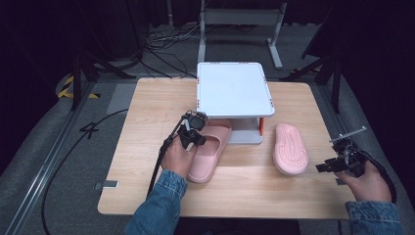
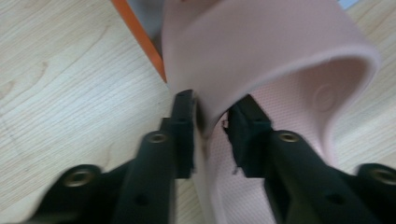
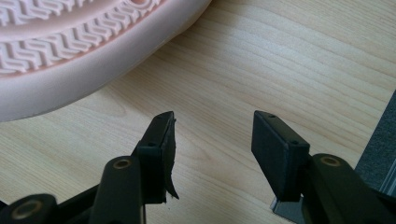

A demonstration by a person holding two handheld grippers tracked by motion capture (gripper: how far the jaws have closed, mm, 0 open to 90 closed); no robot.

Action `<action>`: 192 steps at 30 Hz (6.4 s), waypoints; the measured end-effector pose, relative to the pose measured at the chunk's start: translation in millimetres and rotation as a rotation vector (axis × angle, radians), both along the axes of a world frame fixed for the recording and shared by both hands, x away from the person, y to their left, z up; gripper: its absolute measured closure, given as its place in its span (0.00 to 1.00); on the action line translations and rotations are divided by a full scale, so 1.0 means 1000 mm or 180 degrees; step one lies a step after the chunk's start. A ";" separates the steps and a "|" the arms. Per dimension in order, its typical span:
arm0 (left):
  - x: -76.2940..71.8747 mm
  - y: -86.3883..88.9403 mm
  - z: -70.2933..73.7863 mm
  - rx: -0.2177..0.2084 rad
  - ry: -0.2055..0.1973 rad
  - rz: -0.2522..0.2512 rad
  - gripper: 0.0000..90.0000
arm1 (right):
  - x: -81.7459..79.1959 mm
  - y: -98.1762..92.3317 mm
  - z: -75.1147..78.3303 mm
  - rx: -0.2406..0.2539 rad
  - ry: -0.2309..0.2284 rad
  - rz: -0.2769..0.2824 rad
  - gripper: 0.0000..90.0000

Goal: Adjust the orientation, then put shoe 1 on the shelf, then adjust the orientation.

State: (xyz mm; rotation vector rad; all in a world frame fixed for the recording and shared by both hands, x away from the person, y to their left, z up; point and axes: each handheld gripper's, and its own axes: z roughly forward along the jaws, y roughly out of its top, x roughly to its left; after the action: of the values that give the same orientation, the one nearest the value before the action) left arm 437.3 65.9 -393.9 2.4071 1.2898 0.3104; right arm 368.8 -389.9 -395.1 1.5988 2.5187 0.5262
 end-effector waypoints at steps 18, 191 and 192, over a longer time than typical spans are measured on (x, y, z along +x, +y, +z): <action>-0.043 0.058 -0.009 0.0126 0.0319 -0.0130 0.74 | 0.006 0.006 0.008 0.0004 -0.0070 0.0113 0.55; -0.058 0.102 0.022 -0.0146 0.0415 -0.0015 0.43 | 0.045 0.065 0.018 0.0045 -0.0361 0.0146 1.00; -0.057 0.102 0.022 -0.0118 0.0401 -0.0022 0.43 | 0.044 0.062 0.017 0.0026 -0.0360 0.0113 1.00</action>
State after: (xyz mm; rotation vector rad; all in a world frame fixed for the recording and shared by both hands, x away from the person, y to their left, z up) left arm 380.1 168.0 -371.7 2.4331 1.3283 0.1336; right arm 412.7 -328.2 -377.9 1.4851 2.4689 0.6136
